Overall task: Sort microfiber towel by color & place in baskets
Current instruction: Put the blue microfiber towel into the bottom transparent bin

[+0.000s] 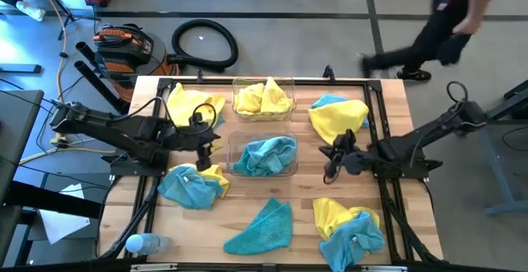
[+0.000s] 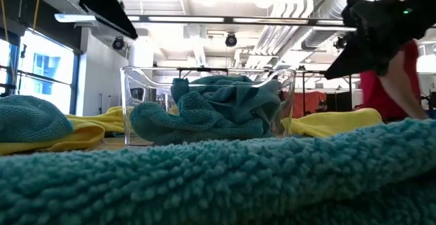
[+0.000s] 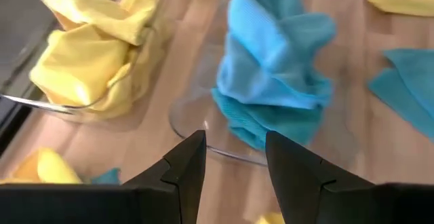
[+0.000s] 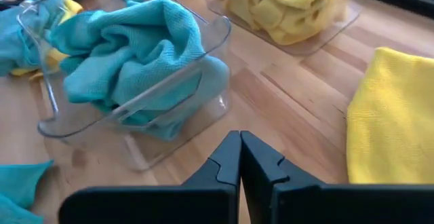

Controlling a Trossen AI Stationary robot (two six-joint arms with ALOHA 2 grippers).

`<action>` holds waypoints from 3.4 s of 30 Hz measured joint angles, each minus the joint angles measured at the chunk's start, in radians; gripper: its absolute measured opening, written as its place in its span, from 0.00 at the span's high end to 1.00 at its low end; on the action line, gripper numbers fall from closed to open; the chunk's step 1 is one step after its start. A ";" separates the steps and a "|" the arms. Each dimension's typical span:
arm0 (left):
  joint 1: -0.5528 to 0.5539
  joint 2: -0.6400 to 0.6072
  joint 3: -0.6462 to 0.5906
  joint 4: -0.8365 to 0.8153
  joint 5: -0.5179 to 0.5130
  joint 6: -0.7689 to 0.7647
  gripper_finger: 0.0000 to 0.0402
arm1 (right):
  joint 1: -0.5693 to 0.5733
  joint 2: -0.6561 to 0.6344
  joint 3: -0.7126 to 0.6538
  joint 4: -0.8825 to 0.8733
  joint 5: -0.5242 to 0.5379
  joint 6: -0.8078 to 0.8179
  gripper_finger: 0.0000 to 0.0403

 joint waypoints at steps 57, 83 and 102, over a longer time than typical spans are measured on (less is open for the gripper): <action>-0.229 1.307 0.908 0.039 0.545 -0.159 0.69 | 0.125 0.004 -0.003 0.006 0.053 -0.015 1.00; -0.211 0.764 0.908 -0.353 0.075 -0.064 1.00 | 0.125 0.004 -0.003 0.005 0.041 -0.024 1.00; 0.111 0.592 0.734 -0.228 0.138 0.127 1.00 | 0.062 0.004 -0.003 0.000 0.041 -0.107 1.00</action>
